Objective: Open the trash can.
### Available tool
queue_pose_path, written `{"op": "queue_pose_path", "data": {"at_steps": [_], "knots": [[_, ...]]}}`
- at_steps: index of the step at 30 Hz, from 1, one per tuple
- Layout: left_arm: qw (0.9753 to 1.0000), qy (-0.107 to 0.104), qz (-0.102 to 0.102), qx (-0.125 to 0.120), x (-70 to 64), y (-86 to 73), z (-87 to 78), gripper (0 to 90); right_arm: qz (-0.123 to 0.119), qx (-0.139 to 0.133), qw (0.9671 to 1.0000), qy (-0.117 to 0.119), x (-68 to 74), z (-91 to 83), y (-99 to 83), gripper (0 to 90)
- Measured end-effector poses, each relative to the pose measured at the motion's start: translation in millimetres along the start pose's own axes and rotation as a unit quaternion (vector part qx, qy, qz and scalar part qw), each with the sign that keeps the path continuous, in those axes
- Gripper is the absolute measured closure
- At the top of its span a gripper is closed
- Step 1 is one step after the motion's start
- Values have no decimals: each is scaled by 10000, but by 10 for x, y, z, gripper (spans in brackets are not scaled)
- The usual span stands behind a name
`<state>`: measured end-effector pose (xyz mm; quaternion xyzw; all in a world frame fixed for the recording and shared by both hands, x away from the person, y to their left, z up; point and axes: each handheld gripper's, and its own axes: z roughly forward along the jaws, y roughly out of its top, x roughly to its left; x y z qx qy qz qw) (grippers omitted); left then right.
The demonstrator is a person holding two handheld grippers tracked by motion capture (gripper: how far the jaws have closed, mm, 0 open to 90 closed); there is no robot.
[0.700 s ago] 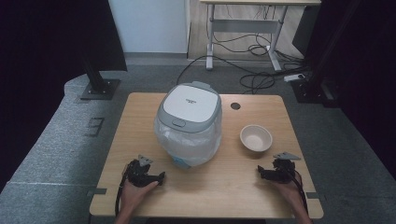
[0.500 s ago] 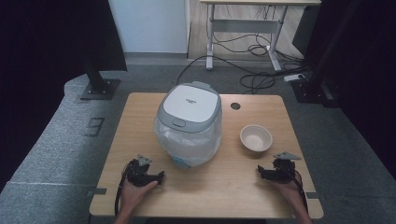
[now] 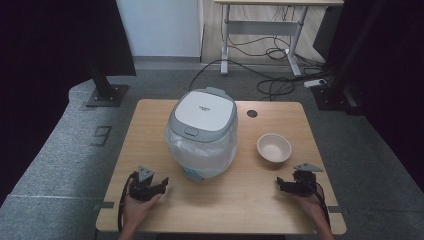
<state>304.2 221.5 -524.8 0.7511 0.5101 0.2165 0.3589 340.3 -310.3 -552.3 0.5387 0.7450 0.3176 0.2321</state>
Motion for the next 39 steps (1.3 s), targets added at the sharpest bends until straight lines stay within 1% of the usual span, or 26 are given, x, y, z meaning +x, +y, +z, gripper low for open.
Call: {"op": "queue_pose_path", "data": {"at_steps": [1,2,3,4,5,7,8,10,11,12,13,16,17,18,19,20,21,23,24,27,28,29,33,36,39], "knots": [[10000,-25,-6,-28,7,3,-20,434,1,-1,10000,-3,0,0,0,91],[9999,-46,-34,-82,9,8,-39,457,4,-3,10000,-5,0,-1,-1,92],[9998,-94,-29,-191,10,20,-77,486,7,-3,10000,-6,0,-1,-1,93],[9998,-94,-29,-191,10,20,-77,510,7,-3,10000,-6,0,-1,-1,93],[9996,-143,-9,-257,11,31,-104,543,9,-6,10000,-5,0,-2,-1,94],[9994,-176,-17,-305,10,36,-117,592,9,-6,10000,-6,0,-2,-1,94],[9992,-216,-7,-330,8,40,-124,592,10,-6,10000,-6,0,-2,-1,94],[9988,-357,-18,-347,-2,49,-132,641,11,-7,10000,-7,0,-1,0,95],[9981,-490,-17,-384,-17,58,-134,682,16,-8,10000,-10,0,-1,0,96],[9981,-490,-17,-384,-17,58,-134,706,16,-8,10000,-10,0,-1,0,96],[9976,-566,-12,-396,-33,67,-139,706,20,-10,10000,-12,0,0,2,97],[9960,-760,72,-462,-85,94,-154,774,30,-11,10000,-20,0,3,4,100],[9951,-850,106,-500,-113,108,-161,804,33,-13,10000,-23,0,3,4,101],[9951,-850,106,-500,-113,108,-161,819,33,-13,10000,-23,0,3,4,101],[9938,-964,131,-543,-148,124,-168,836,37,-15,10000,-29,1,3,4,102],[9938,-964,131,-543,-148,124,-168,849,37,-15,10000,-29,1,3,4,102],[9929,-1038,150,-568,-172,136,-170,849,38,-15,10000,-30,1,2,4,103],[9917,-1137,163,-581,-202,154,-165,893,43,-18,10000,-36,1,3,4,104],[9917,-1137,163,-581,-202,154,-165,900,43,-18,10000,-36,1,3,4,104],[9904,-1243,180,-583,-250,180,-137,900,48,-16,10000,-42,1,5,7,105],[9904,-1243,180,-583,-250,180,-137,900,48,-16,10000,-42,1,5,7,105],[9899,-1299,172,-545,-273,192,-119,900,48,-17,10000,-45,0,6,8,106],[9897,-1339,190,-465,-315,204,-74,900,49,-18,10000,-49,0,8,9,106],[9894,-1352,221,-472,-332,220,-58,900,50,-18,10000,-49,0,8,9,106],[9883,-1410,232,-525,-351,243,-37,900,59,-17,10000,-52,2,9,11,107]]}}
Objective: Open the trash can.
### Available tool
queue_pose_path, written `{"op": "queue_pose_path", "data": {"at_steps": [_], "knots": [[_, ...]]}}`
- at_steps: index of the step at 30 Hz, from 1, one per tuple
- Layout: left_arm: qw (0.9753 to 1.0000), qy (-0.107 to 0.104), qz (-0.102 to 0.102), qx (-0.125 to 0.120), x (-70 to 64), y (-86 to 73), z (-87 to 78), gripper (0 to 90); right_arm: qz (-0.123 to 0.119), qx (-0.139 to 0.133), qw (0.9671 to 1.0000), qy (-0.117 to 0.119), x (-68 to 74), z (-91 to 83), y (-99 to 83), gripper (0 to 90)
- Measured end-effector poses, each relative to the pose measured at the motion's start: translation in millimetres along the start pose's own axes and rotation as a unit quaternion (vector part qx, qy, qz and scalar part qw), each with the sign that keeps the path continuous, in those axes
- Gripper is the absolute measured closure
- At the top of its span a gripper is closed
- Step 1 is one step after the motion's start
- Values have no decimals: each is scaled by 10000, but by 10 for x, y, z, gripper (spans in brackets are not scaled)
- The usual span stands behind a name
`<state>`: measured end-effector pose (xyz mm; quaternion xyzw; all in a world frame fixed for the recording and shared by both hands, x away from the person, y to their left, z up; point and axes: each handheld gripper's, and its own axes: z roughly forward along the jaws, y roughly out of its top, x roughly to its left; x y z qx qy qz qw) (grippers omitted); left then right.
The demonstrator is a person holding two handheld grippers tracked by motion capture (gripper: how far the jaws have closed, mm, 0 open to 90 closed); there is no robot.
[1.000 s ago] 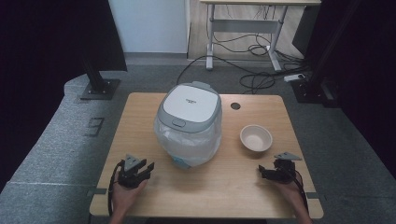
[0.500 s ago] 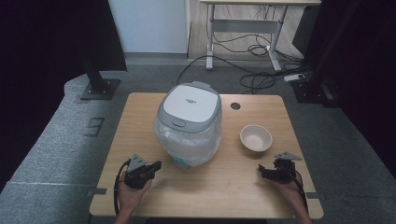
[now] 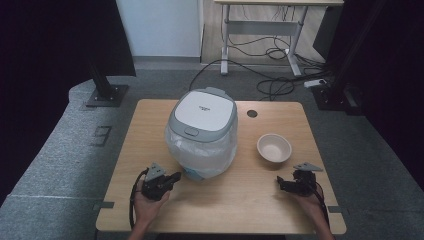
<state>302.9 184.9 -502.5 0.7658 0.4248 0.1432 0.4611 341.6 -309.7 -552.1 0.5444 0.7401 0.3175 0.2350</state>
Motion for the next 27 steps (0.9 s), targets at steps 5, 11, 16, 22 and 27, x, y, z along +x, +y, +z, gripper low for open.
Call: {"op": "queue_pose_path", "data": {"at_steps": [5,11,16,22,27], "knots": [[10000,4,19,44,-18,21,55,900,3,0,10000,-1,1,0,0,109],[9997,-26,89,211,-47,52,155,900,10,-11,10000,-9,2,0,1,117],[9994,-28,135,332,-61,77,258,900,15,-19,10000,-24,1,-1,0,124],[9991,23,116,409,-35,93,320,900,18,-24,10000,-27,1,-2,0,127],[9990,21,23,442,-4,131,406,900,17,-27,10000,-27,1,-2,-1,129]]}}
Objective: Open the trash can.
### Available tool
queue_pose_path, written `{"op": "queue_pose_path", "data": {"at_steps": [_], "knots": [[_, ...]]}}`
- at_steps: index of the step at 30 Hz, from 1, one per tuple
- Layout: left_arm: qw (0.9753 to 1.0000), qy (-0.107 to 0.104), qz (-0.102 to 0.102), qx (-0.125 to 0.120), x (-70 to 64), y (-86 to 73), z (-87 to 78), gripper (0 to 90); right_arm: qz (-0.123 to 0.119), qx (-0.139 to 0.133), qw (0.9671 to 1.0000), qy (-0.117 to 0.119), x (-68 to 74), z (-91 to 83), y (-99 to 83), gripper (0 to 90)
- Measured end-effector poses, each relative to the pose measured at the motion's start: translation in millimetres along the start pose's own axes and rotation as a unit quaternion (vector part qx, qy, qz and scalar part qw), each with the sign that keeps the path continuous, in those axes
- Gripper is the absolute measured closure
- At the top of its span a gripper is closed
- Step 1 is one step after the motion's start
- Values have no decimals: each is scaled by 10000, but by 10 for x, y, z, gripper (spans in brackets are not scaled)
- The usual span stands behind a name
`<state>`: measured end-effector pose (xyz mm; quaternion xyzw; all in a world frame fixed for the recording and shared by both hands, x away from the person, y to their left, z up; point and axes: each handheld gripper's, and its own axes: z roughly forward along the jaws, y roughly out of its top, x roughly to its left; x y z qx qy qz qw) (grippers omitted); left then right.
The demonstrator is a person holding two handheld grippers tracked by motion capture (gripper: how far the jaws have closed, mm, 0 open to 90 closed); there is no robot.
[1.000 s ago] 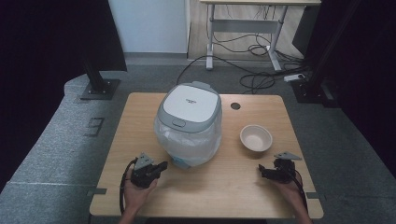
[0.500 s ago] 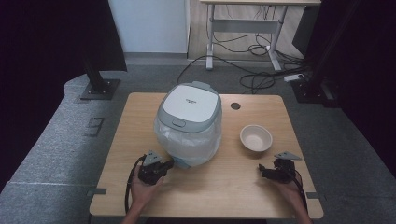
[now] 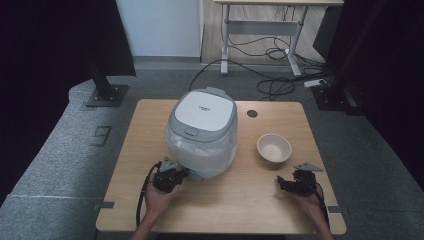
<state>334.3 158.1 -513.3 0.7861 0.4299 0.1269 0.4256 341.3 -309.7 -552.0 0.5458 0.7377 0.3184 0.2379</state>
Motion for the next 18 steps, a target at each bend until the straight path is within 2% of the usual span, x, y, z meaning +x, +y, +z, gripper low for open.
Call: {"op": "queue_pose_path", "data": {"at_steps": [9,18], "knots": [[9998,94,4,161,20,-11,115,900,1,1,10000,2,0,0,0,129],[9998,123,1,150,-9,-19,190,900,2,0,10000,1,0,0,0,130]]}}
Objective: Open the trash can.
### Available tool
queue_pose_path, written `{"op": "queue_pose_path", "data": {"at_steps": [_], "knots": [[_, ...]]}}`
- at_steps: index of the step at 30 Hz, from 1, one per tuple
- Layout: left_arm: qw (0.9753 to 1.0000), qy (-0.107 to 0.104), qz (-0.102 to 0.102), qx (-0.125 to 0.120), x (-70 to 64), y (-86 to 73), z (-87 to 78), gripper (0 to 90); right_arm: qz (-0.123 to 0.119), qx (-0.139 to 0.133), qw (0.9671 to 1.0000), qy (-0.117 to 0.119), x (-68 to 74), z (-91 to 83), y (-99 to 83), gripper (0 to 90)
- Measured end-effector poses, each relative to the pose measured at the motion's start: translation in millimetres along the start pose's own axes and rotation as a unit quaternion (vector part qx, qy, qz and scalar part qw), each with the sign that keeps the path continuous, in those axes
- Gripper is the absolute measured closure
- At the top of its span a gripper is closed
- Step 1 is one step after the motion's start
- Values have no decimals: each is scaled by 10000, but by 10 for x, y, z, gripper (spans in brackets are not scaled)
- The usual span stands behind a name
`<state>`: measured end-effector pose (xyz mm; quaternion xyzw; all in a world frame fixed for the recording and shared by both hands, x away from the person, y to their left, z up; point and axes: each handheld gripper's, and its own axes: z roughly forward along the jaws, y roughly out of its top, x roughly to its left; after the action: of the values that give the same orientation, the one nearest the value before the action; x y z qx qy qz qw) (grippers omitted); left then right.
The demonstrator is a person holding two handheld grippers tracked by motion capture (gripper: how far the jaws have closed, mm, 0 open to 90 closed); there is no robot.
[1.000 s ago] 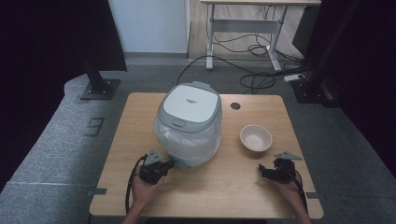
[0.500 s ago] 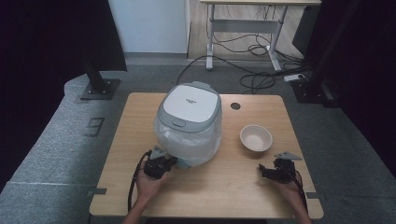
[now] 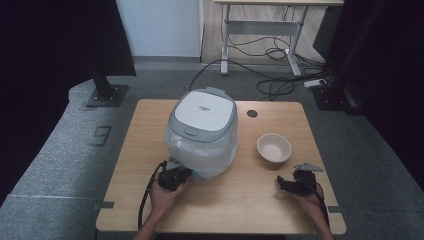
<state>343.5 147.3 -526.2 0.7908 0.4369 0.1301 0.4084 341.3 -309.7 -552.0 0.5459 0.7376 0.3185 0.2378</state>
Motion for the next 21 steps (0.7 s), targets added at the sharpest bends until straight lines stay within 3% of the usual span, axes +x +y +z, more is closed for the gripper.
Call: {"op": "queue_pose_path", "data": {"at_steps": [10,16,21], "knots": [[9995,247,171,35,-45,-14,27,900,-8,-4,10000,-3,0,0,-2,130],[9996,231,124,47,-39,-16,31,900,-1,-5,10000,-7,1,0,-3,131],[9993,310,218,56,-61,-20,36,900,0,-4,10000,-8,1,-1,-3,131]]}}
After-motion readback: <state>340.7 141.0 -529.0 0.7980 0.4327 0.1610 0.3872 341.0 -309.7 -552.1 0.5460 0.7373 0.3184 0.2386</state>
